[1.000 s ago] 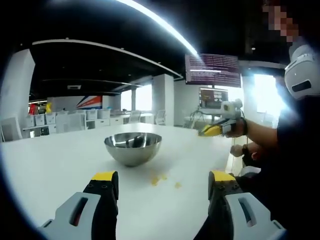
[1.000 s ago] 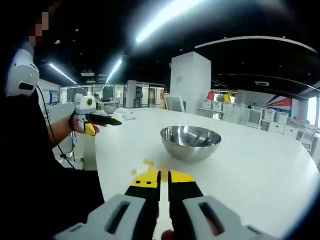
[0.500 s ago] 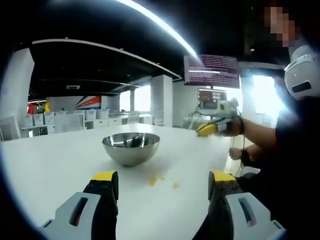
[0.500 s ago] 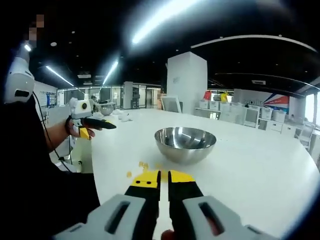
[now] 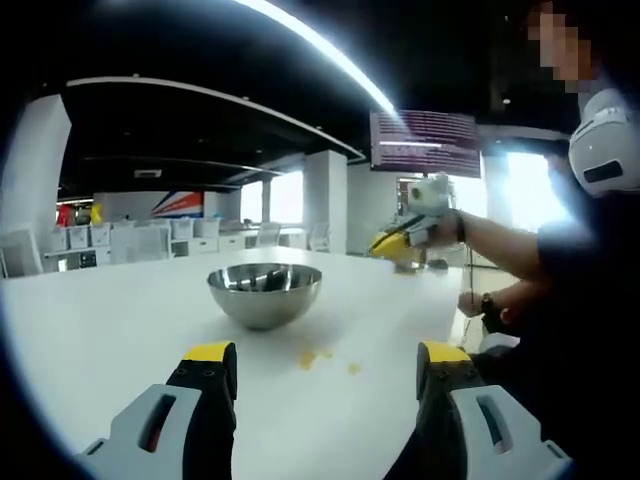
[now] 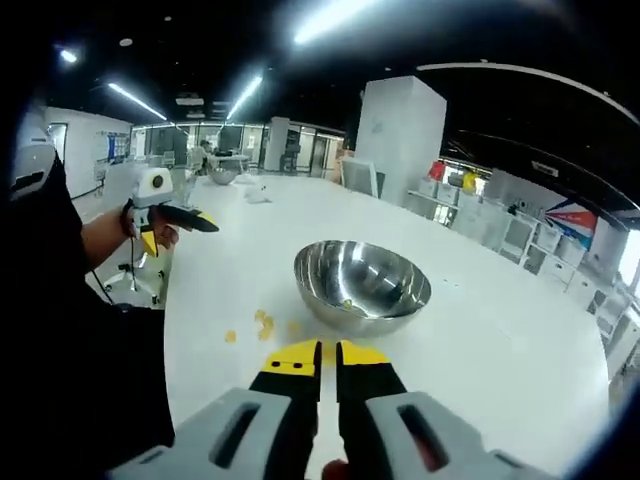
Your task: Pick up the QQ candy scattered on the table and place it into the stainless steel bowl on the table
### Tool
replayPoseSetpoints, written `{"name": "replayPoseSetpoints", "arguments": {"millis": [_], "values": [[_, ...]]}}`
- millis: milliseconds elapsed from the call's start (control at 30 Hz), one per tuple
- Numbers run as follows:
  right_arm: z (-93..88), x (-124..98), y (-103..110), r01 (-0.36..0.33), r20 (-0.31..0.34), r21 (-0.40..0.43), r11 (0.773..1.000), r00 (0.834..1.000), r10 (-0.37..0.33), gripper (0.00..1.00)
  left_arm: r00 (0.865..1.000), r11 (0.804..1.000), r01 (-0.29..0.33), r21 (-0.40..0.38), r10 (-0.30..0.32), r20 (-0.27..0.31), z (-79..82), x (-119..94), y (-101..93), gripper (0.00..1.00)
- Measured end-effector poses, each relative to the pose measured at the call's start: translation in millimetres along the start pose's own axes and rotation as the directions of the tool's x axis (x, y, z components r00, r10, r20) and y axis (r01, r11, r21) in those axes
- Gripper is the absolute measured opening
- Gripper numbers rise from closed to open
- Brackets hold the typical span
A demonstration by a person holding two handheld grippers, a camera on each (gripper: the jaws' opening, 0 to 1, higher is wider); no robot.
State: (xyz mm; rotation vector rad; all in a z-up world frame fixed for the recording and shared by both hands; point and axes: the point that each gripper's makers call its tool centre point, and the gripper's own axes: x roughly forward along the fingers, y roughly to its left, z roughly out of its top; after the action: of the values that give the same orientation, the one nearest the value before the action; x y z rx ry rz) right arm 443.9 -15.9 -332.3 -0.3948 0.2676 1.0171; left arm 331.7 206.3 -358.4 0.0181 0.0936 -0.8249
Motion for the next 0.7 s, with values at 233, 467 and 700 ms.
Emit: {"name": "replayPoseSetpoints", "arguments": {"millis": [233, 467, 700], "values": [[17.7, 46, -19, -0.072, -0.093, -0.079, 0.994, 0.994, 0.065, 0.08, 1.000, 1.000, 0.009, 0.002, -0.009, -0.001, 1.3, 1, -0.8, 0.74], [31.2, 89, -47, -0.081, -0.157, -0.105, 0.991, 0.986, 0.064, 0.08, 1.000, 1.000, -0.003, 0.006, 0.003, -0.001, 3.5, -3, 3.5, 0.74], [28.8, 129, -53, -0.155, -0.288, -0.181, 0.971, 0.952, 0.099, 0.08, 1.000, 1.000, -0.019, 0.000, 0.019, 0.004, 2.2, -8, 8.8, 0.74]]}}
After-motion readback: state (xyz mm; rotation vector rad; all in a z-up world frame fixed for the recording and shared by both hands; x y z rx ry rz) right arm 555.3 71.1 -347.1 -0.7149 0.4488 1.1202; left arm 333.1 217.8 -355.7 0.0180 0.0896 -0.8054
